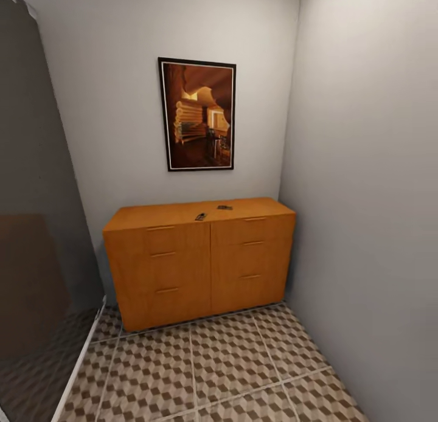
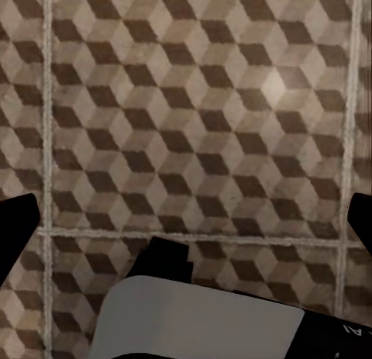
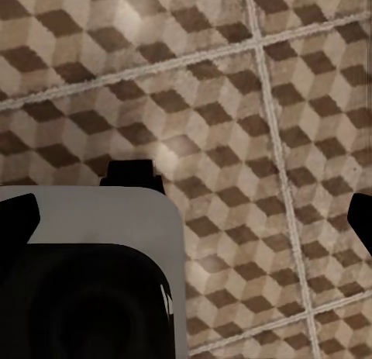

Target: Take the four mousetraps from the cabinet in the bathroom and place them on the bathroom floor. Make sure all four end up on the same floor surface, and ensure that at least two of them are either under or directly next to the same bathroom sink.

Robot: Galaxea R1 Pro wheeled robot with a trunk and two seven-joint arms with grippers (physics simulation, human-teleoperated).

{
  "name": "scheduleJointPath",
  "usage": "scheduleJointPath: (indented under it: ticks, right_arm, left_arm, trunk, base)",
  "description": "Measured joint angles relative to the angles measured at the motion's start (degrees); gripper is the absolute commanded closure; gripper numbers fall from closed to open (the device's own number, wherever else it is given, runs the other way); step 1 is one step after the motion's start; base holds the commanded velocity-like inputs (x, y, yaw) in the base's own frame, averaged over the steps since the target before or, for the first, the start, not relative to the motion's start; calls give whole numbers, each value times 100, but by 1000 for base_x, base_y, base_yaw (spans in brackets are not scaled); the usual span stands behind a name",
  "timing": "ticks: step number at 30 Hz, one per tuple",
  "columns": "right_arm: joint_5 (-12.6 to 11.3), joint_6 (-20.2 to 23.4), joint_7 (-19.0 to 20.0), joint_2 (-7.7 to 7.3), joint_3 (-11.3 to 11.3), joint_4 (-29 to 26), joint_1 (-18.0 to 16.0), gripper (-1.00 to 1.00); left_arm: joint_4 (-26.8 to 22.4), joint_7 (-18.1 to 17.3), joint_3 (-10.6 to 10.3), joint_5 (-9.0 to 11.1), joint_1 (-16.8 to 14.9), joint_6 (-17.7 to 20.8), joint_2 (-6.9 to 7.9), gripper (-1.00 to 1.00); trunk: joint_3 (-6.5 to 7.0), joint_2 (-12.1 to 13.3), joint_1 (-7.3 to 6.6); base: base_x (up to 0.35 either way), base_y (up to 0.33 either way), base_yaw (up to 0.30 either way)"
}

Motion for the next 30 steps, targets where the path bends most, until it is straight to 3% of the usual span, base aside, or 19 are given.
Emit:
scheduleJointPath:
  ticks: [30]
  right_arm:
    - [28,2,0,0,22,0,-1,-100]
  left_arm:
    - [-2,1,4,7,1,0,1,-100]
  trunk:
    - [0,0,1]
  base:
    - [170,0,-21]
